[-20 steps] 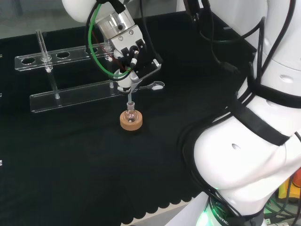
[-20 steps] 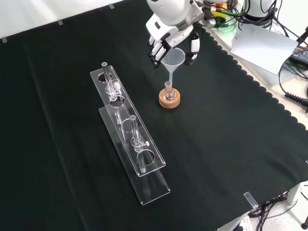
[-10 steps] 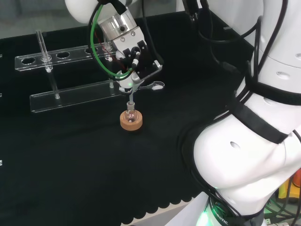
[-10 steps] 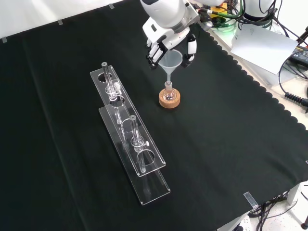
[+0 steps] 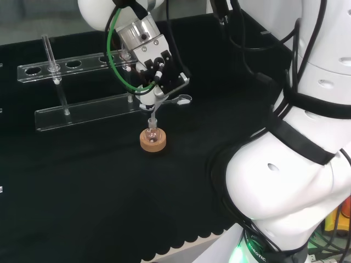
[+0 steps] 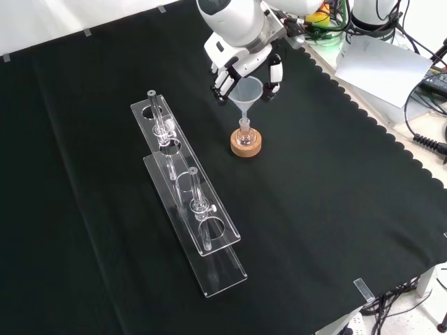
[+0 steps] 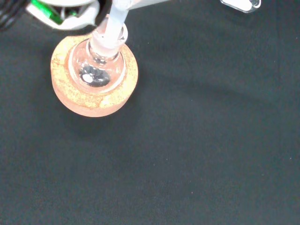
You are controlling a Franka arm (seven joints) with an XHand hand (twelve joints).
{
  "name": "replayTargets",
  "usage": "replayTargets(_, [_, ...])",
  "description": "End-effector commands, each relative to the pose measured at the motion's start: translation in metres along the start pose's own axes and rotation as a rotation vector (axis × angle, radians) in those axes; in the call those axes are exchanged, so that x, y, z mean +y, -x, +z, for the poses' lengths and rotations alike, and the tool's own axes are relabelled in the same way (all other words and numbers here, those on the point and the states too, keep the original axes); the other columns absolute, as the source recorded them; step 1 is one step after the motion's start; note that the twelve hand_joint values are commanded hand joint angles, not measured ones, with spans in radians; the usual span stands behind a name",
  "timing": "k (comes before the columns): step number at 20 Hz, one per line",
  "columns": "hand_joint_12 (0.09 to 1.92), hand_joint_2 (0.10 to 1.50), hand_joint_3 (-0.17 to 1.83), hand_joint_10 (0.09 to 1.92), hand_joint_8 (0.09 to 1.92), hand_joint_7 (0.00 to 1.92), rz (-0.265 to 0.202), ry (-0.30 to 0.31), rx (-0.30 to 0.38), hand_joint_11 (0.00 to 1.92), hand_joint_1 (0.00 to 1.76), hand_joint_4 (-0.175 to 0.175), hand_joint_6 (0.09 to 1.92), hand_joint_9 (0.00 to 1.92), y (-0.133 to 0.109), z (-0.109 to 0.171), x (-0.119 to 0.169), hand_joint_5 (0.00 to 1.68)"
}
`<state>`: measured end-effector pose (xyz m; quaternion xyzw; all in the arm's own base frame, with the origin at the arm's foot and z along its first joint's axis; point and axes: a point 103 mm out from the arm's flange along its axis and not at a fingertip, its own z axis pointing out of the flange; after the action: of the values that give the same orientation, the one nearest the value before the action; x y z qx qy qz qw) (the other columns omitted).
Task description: Place the funnel on the round-bottom flask.
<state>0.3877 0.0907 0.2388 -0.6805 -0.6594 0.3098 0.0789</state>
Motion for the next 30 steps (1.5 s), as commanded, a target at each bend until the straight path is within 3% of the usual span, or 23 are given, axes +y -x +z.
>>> replayTargets(1, [1.21,0.77,0.75,0.38,0.64,0.74,-0.003,-0.004,0.004,0.75,0.95,0.004,0.75,1.1,0.0009,0.005,0.0022,0.84])
replayTargets(26, [1.21,0.77,0.75,0.38,0.65,0.73,-0.004,-0.01,0.004,0.75,0.95,0.001,0.76,1.09,-0.0054,0.0132,0.0084,0.83])
replayTargets(30, [1.22,0.72,0.76,0.39,0.66,0.67,-0.008,-0.018,0.004,0.69,0.91,-0.02,0.77,1.03,-0.0046,0.0137,0.0063,0.75])
